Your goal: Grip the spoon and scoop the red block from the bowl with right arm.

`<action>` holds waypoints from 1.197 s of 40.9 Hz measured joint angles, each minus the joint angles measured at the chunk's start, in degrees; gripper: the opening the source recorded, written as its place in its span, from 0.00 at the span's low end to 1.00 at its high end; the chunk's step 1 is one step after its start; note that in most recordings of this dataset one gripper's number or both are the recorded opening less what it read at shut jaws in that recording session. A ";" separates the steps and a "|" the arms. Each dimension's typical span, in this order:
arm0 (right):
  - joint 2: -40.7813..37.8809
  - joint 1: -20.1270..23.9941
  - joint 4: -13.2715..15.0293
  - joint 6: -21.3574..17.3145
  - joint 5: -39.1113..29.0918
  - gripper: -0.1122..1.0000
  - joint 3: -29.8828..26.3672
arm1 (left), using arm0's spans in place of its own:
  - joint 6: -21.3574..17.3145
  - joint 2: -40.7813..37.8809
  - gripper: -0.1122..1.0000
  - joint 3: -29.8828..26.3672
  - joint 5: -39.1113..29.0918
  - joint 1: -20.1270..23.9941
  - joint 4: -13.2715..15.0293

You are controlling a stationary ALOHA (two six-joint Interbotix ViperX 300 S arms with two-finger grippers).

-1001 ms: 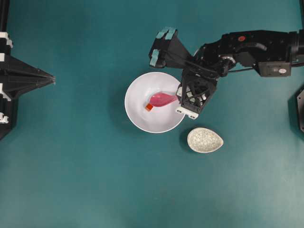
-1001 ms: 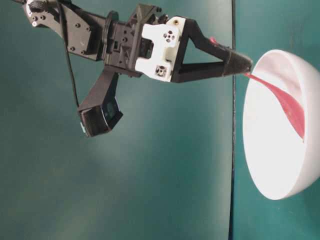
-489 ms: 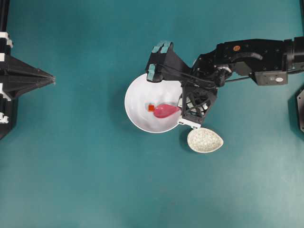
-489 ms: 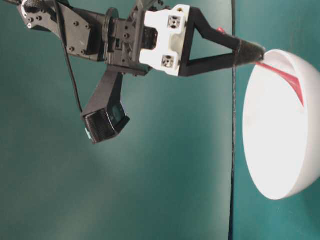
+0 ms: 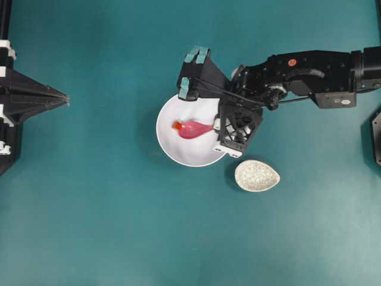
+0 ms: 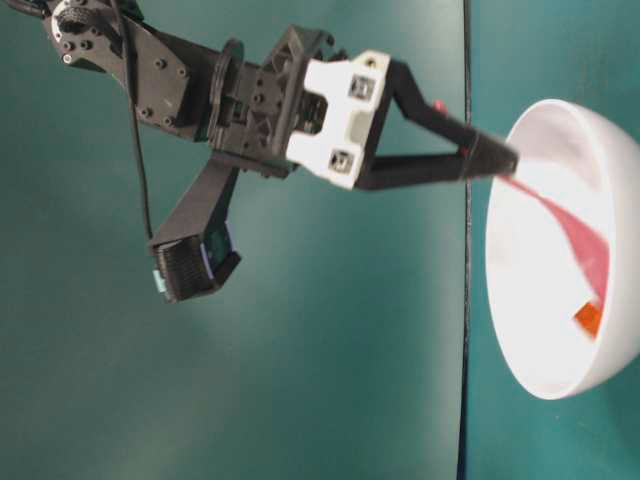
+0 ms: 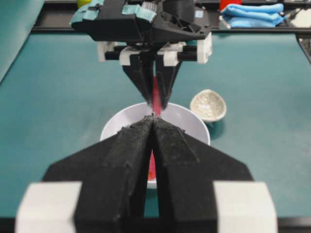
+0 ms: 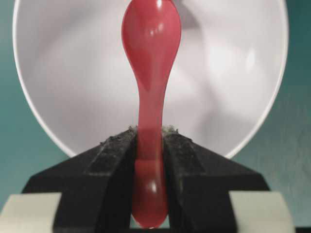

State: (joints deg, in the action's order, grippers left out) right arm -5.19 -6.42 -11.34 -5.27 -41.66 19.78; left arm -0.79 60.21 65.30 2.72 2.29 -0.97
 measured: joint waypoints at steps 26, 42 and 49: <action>6.15 2.20 -0.35 -3.34 19.16 0.29 11.34 | 0.79 0.18 0.10 0.00 0.09 0.00 0.00; 18.11 4.48 -0.35 -3.96 34.63 0.29 23.03 | 1.05 0.18 0.10 0.00 0.00 0.00 0.09; 23.29 4.48 0.00 -3.34 34.19 0.29 21.80 | 0.97 0.18 0.10 0.00 -0.44 0.00 0.00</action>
State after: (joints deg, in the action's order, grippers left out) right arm 18.11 -1.93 -11.34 -8.61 -7.47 41.57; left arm 0.18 60.38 65.30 2.29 2.29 -0.97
